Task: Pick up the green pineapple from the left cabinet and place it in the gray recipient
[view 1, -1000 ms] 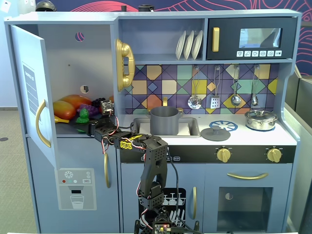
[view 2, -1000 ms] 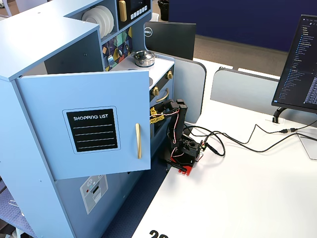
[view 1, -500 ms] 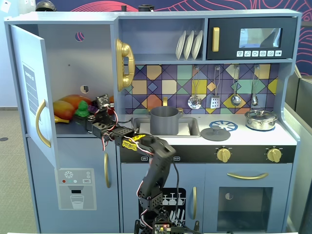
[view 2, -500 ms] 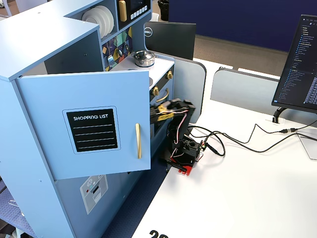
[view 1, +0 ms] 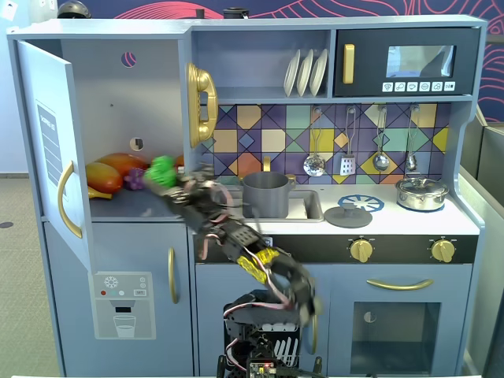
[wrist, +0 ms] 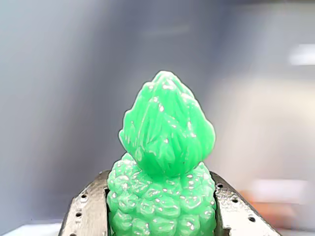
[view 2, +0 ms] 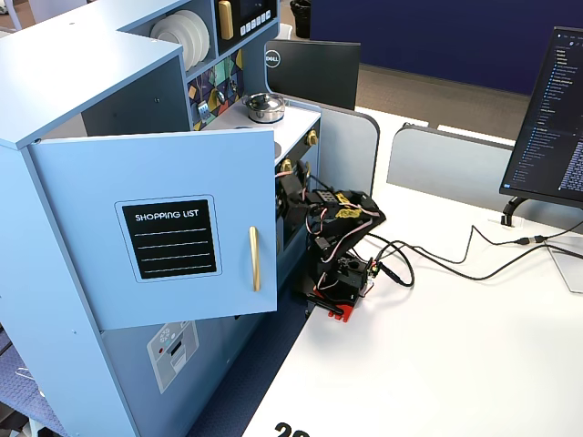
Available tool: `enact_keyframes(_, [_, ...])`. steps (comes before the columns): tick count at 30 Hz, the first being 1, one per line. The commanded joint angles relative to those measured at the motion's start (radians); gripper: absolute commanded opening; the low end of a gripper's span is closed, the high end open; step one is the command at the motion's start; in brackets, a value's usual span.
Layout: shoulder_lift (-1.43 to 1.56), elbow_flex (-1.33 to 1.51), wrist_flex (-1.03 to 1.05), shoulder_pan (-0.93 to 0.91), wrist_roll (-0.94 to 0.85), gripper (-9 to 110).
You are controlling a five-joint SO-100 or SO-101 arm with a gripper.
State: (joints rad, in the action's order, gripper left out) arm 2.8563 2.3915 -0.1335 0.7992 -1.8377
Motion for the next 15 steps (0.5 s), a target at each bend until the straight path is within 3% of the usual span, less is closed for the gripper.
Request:
enact_keyframes(1, [0.176, -0.012, 0.064, -0.242, 0.064, 0])
enact_keyframes(9, [0.126, -0.146, 0.186, -0.689, 0.23, 0])
enact_keyframes(15, [-0.127, -0.314, 0.267, -0.827, 0.267, 0])
